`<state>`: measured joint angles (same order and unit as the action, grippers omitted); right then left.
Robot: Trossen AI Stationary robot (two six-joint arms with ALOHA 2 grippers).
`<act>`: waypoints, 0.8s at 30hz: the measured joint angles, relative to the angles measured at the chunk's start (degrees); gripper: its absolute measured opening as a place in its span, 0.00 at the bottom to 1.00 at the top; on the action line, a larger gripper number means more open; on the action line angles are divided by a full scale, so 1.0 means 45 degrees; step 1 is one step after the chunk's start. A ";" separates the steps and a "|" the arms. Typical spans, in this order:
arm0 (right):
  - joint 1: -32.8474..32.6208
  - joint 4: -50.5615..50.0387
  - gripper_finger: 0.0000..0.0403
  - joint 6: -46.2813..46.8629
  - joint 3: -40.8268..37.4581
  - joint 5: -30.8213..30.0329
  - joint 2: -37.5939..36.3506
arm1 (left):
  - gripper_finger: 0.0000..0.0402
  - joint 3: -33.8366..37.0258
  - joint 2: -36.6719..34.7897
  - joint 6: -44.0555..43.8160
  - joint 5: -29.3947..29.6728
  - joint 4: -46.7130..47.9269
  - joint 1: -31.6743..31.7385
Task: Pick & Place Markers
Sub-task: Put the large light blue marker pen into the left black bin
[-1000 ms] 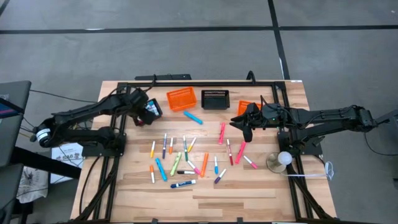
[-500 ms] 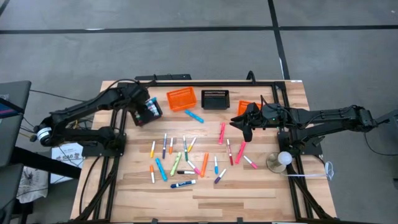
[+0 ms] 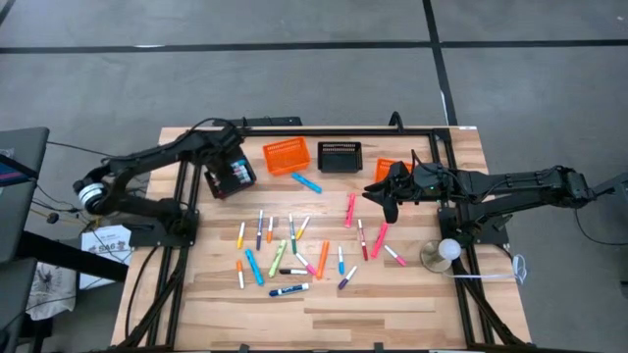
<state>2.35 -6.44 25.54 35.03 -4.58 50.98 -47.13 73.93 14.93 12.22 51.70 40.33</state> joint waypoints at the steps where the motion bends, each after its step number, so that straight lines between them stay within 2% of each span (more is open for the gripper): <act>1: 0.0004 0.0000 0.25 0.0005 0.0000 0.0000 0.0000 | 0.21 0.0000 0.0220 0.0009 0.0001 -0.0144 0.0011; 9: 0.0000 0.0000 0.25 0.0000 0.0000 0.0000 0.0000 | 0.21 0.0010 0.1636 0.0171 -0.0343 -0.0438 0.0479; 16: 0.0003 0.0000 0.25 0.0000 0.0000 0.0005 0.0000 | 0.21 0.0010 0.1773 0.0161 -0.0858 -0.0500 0.1049; 24: 0.0001 0.0000 0.25 0.0000 0.0000 -0.0019 0.0000 | 0.22 0.0010 0.1773 0.0161 -0.0949 -0.0496 0.1060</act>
<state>2.35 -6.44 25.54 35.03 -4.67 50.98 -47.09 81.91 15.66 7.94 49.47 45.10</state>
